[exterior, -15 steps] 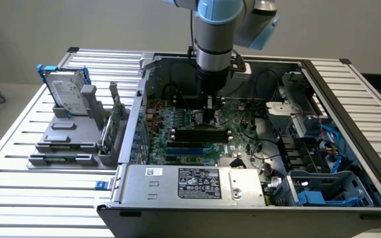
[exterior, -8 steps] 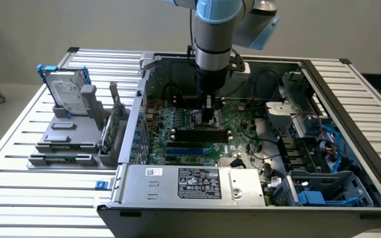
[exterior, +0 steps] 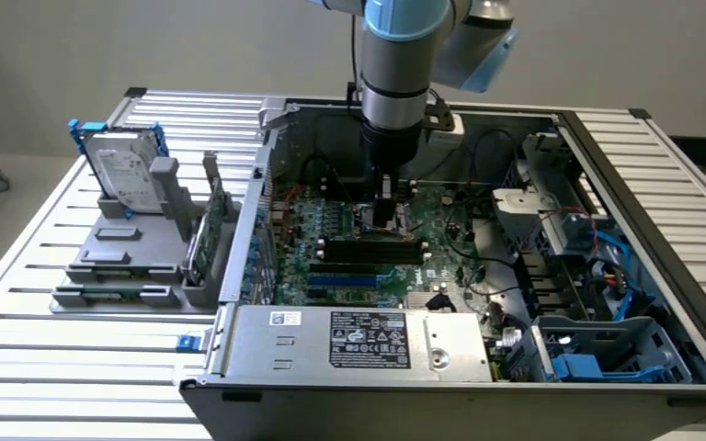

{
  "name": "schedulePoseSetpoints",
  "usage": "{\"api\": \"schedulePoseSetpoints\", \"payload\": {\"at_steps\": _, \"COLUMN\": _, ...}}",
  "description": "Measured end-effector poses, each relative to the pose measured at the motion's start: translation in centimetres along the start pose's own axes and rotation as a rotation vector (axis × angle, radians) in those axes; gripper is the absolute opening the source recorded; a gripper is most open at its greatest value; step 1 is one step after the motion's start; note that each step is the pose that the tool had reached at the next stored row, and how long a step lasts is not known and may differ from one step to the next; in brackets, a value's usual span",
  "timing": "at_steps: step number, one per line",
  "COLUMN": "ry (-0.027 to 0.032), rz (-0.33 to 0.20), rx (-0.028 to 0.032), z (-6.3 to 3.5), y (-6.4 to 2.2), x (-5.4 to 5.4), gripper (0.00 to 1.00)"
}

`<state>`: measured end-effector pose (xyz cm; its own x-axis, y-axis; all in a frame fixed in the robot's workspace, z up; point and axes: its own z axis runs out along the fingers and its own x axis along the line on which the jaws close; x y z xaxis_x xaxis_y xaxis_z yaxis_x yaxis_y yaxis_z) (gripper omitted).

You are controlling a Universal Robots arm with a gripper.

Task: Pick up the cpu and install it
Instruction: 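Close the cpu cover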

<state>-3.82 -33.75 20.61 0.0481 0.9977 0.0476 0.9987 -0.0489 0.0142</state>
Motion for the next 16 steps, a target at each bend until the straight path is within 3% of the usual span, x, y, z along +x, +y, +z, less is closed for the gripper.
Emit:
{"api": "schedulePoseSetpoints", "payload": {"at_steps": 4, "ry": -0.0042, "rz": -0.003, "rx": 0.0004, "z": 0.01, "y": -0.10, "x": 0.00, "gripper": 0.62}}
{"api": "schedulePoseSetpoints", "payload": {"at_steps": 10, "ry": -0.0166, "rz": -0.012, "rx": 0.0006, "z": 0.15, "y": -0.31, "x": -0.02, "gripper": 0.62}}
{"api": "schedulePoseSetpoints", "payload": {"at_steps": 16, "ry": -0.0178, "rz": -0.018, "rx": 0.0007, "z": 0.34, "y": -0.42, "x": -0.03, "gripper": 0.62}}
